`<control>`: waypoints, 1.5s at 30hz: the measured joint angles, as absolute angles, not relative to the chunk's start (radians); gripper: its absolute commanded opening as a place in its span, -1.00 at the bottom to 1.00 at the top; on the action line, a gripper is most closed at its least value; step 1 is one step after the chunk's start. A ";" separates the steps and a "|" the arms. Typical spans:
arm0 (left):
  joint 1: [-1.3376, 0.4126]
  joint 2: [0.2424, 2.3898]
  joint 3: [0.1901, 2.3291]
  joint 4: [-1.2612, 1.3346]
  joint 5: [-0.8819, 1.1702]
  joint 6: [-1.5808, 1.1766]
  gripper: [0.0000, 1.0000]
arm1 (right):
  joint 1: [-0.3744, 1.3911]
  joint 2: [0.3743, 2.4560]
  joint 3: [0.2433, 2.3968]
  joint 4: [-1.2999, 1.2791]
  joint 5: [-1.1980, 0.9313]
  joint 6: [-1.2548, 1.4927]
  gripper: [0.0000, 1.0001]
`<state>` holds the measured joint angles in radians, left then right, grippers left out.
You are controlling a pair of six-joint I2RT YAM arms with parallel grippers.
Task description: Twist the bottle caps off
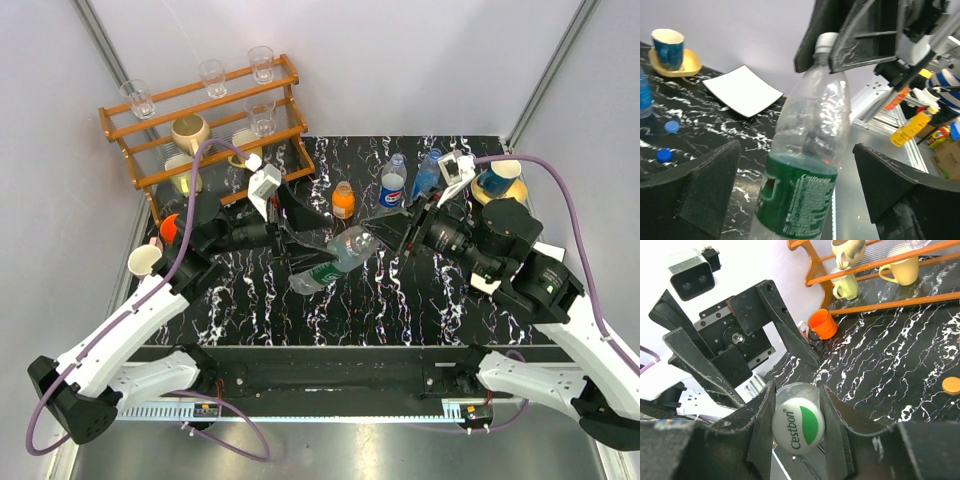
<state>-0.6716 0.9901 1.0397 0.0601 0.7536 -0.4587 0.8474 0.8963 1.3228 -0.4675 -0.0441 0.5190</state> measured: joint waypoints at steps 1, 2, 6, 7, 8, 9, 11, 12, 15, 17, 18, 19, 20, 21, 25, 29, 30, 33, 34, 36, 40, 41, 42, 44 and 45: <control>-0.672 0.989 1.033 0.077 0.773 -0.468 0.98 | 0.847 0.899 1.323 -0.466 -0.054 0.521 -1.00; -0.672 0.989 1.029 0.090 0.787 -0.473 0.98 | 0.847 0.902 1.323 -0.463 -0.061 0.522 -1.00; -0.672 0.986 1.007 0.130 0.840 -0.486 0.98 | 0.847 0.934 1.323 -0.435 -0.092 0.529 -1.00; -0.672 0.982 0.999 0.131 0.852 -0.488 0.98 | 0.847 0.944 1.323 -0.430 -0.099 0.532 -1.00; -0.672 0.979 0.991 0.131 0.863 -0.488 0.98 | 0.847 0.953 1.323 -0.424 -0.103 0.534 -1.00; -0.672 0.974 0.982 0.131 0.871 -0.487 0.98 | 0.847 0.962 1.323 -0.416 -0.110 0.539 -1.00; -0.672 0.961 0.965 0.128 0.882 -0.479 0.98 | 0.846 0.975 1.323 -0.398 -0.127 0.548 -1.00; -0.671 0.955 0.958 0.126 0.883 -0.474 0.98 | 0.846 0.981 1.323 -0.384 -0.134 0.554 -1.00; -0.671 0.935 0.940 0.112 0.888 -0.450 0.98 | 0.846 0.994 1.323 -0.341 -0.158 0.569 -1.00; -0.671 0.921 0.928 0.097 0.888 -0.434 0.98 | 0.845 1.003 1.324 -0.314 -0.176 0.580 -1.00; -0.671 0.915 0.922 0.094 0.887 -0.424 0.96 | 0.845 1.007 1.324 -0.300 -0.183 0.586 -1.00; -0.671 0.910 0.916 0.088 0.887 -0.416 0.92 | 0.845 1.010 1.324 -0.289 -0.191 0.589 -1.00; -0.671 0.904 0.910 0.083 0.887 -0.410 0.87 | 0.845 1.013 1.324 -0.282 -0.197 0.590 -1.00; -0.671 0.898 0.906 0.076 0.887 -0.404 0.71 | 0.844 1.017 1.324 -0.278 -0.202 0.590 -1.00; -0.671 0.893 0.901 0.054 0.888 -0.381 0.38 | 0.843 1.032 1.324 -0.263 -0.208 0.597 -1.00; -0.671 0.897 0.901 0.045 0.893 -0.366 0.21 | 0.843 1.034 1.324 -0.258 -0.221 0.600 -1.00; -0.671 0.899 0.901 0.044 0.893 -0.365 0.19 | 0.843 1.034 1.324 -0.259 -0.221 0.600 -1.00; -0.671 0.899 0.901 0.039 0.892 -0.360 0.11 | 0.843 1.035 1.324 -0.260 -0.221 0.597 -1.00; -0.671 0.899 0.901 0.039 0.890 -0.357 0.11 | 0.843 1.035 1.324 -0.260 -0.220 0.595 -0.96; -0.671 0.899 0.901 0.036 0.886 -0.349 0.11 | 0.843 1.035 1.324 -0.260 -0.220 0.591 -0.50; -0.673 0.897 0.901 0.015 0.864 -0.318 0.11 | 0.843 1.035 1.324 -0.268 -0.213 0.591 0.32; -0.673 0.897 0.901 0.004 0.849 -0.307 0.11 | 0.843 1.035 1.326 -0.270 -0.203 0.595 0.45; -0.673 0.897 0.901 -0.007 0.830 -0.299 0.11 | 0.843 1.034 1.332 -0.277 -0.195 0.596 0.48; -0.673 0.891 0.901 -0.027 0.775 -0.278 0.09 | 0.843 1.034 1.343 -0.284 -0.168 0.599 0.52; -0.673 0.886 0.901 -0.035 0.748 -0.269 0.08 | 0.843 1.034 1.350 -0.286 -0.152 0.600 0.52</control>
